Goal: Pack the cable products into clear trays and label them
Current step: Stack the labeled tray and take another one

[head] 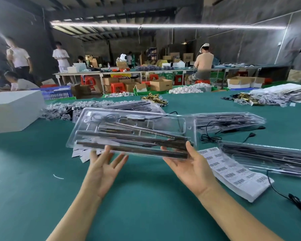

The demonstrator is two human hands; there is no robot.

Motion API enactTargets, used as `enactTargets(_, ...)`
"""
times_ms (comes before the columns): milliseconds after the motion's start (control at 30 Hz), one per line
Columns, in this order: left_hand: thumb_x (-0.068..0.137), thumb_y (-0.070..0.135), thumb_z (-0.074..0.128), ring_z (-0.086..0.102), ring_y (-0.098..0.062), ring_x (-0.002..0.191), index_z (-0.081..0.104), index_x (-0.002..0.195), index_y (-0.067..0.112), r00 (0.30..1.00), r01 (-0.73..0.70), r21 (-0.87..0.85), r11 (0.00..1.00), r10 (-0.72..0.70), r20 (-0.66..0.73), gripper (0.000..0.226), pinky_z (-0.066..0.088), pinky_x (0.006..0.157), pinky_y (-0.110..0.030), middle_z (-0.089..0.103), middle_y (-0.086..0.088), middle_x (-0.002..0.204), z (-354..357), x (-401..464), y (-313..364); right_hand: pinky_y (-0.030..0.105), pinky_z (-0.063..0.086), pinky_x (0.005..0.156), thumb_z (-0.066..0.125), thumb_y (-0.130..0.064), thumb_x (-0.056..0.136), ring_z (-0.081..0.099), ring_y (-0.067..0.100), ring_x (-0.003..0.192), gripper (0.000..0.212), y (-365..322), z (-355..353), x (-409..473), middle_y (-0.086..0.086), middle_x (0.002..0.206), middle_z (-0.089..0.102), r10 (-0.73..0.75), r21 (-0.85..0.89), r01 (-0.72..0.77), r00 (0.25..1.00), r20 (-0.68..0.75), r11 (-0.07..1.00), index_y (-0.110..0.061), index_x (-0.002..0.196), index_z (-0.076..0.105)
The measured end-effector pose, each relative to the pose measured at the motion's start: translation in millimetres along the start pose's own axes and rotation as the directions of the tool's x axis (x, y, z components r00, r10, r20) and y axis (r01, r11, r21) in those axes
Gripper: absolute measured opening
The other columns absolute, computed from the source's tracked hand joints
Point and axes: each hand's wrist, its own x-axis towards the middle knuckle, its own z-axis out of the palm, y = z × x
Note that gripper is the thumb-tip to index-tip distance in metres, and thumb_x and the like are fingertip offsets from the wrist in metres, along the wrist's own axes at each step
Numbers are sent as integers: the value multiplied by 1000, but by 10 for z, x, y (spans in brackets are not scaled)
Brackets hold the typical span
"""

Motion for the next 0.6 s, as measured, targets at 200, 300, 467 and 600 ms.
enactTargets(200, 81, 13, 60, 72, -19, 68, 49, 120, 7, 993, 91, 45, 995, -87, -82, 41, 58, 56, -31, 72, -10, 87, 106, -53, -142, 48, 38, 108, 61, -31, 92, 53, 33, 124, 49, 126, 82, -68, 16, 134, 56, 66, -269, -41, 994, 87, 962, -7, 134, 53)
enactTargets(300, 91, 10, 57, 66, -10, 54, 46, 92, 22, 993, -29, 192, 981, 50, -107, 16, 54, 46, -23, 69, 1, 69, -1, -9, 90, 37, 56, 77, 61, -52, 83, 67, 25, 88, 49, 37, 153, -94, 9, 95, 71, -149, -634, 56, 985, -93, 771, -5, 93, 71)
enactTargets(467, 93, 26, 54, 68, -11, 60, 57, 110, 20, 992, -90, 278, 956, 109, -55, 18, 59, 56, -28, 71, 1, 77, -88, -24, 319, 24, 39, 61, 62, -50, 84, 48, 2, 58, 37, -134, 55, -61, -16, 59, 55, -709, -981, 174, 702, 66, 81, -17, 70, 55)
enactTargets(600, 85, 37, 64, 66, -20, 50, 66, 101, 11, 997, 62, 347, 936, -42, -65, 31, 56, 47, -32, 69, -7, 67, -57, -95, 289, 18, 44, 76, 55, -59, 80, 62, 0, 82, 36, -127, 122, -101, -16, 83, 70, -430, -966, 252, 879, 206, 53, -24, 83, 66)
